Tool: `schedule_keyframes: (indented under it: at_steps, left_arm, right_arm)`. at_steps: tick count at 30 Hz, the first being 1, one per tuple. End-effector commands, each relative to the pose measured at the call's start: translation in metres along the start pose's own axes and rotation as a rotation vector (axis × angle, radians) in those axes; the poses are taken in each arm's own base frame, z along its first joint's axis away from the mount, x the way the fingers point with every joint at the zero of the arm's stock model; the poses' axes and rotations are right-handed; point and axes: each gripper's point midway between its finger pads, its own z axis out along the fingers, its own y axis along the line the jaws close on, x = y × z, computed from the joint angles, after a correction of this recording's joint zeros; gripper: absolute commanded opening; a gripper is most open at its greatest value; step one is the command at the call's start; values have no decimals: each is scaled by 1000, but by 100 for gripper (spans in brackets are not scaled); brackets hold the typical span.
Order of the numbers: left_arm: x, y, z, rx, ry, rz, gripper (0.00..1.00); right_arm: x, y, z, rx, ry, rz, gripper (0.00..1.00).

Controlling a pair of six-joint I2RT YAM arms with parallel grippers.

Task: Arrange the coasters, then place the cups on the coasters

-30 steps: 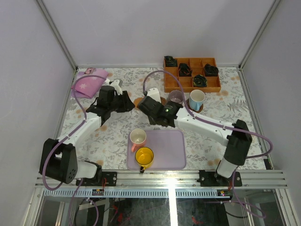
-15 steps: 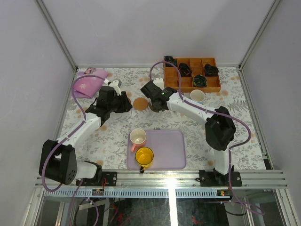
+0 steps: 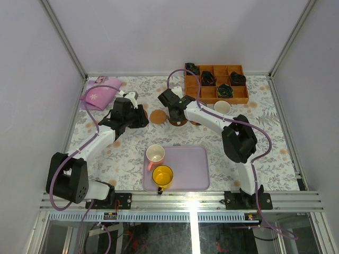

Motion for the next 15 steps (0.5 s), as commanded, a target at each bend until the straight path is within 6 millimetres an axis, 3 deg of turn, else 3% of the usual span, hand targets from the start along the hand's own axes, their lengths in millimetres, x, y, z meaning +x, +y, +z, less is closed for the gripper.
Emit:
schedule_keyframes:
  at_steps: [1,15]
  left_arm:
    - [-6,-1,3,-3,-9,27,44]
    - [1,1,9,-4,16,20,44]
  right_arm:
    - [-47,9,-14,-49,-130,61,0]
    - [-35,7,11,-35,-85,72,0]
